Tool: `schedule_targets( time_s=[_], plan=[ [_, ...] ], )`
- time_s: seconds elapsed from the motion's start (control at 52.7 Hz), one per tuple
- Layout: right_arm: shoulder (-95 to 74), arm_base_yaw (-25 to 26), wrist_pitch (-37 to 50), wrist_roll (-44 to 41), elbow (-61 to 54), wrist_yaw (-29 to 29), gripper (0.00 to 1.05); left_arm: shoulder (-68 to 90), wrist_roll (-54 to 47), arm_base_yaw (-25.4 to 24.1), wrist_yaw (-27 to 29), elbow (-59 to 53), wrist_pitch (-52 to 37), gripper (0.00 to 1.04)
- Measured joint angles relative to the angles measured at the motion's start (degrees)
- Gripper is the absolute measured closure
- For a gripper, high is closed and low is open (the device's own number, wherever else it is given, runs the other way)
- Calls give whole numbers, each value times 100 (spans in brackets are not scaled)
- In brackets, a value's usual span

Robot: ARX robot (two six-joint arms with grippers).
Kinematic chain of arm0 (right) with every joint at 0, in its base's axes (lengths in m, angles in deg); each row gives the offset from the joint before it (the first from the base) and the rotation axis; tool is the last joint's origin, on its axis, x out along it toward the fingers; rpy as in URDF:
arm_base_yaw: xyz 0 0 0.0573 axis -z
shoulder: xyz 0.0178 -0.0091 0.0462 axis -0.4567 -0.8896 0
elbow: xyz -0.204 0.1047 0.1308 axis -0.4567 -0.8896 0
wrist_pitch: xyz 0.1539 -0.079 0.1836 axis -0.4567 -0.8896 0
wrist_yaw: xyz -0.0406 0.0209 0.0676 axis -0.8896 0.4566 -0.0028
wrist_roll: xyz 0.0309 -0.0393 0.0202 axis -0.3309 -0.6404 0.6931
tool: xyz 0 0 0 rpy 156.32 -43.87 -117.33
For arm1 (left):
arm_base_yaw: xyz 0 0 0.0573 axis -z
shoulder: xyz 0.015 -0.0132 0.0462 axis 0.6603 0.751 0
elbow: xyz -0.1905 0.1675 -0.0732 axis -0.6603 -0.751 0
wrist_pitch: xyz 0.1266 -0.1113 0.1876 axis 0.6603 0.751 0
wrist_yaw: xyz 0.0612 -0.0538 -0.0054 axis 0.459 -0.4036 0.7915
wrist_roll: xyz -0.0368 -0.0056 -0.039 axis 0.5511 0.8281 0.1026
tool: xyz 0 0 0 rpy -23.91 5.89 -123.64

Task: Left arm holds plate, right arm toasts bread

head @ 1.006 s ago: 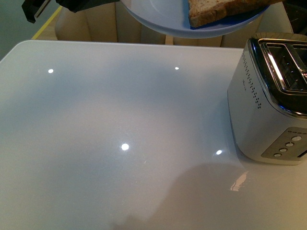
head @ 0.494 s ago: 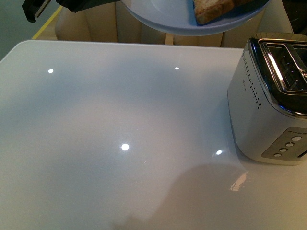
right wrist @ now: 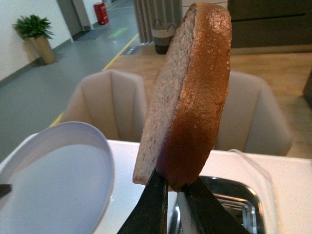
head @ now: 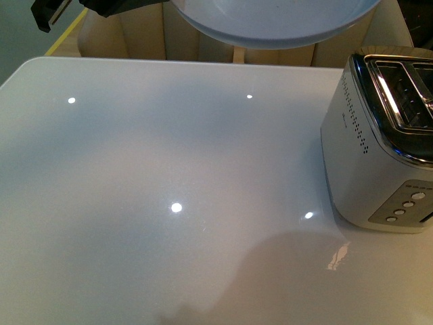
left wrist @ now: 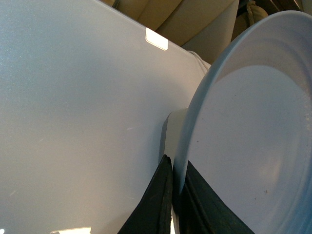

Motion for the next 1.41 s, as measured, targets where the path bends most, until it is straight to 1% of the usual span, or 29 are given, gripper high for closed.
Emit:
schedule_targets(
  time_s=[0.209, 0.437, 0.703, 0.892, 1.405],
  plan=[
    [-105, -44, 48, -1095, -131, -632, 102, 0, 9, 0, -2, 0, 0, 102],
    [-627, -295, -2, -1779, -490, -1270, 102, 0, 35, 0, -2, 2, 0, 102],
    [-1259, -505, -210, -1886, -496, -1729, 102, 0, 37, 0, -2, 2, 0, 102],
    [-1585, -494, -302, -1731, -490, -1759, 102, 0, 37, 0, -4, 2, 0, 102],
    [-2159, -365, 46, -1668, -487, -1886, 102, 0, 37, 0, -2, 2, 0, 102]
  ],
)
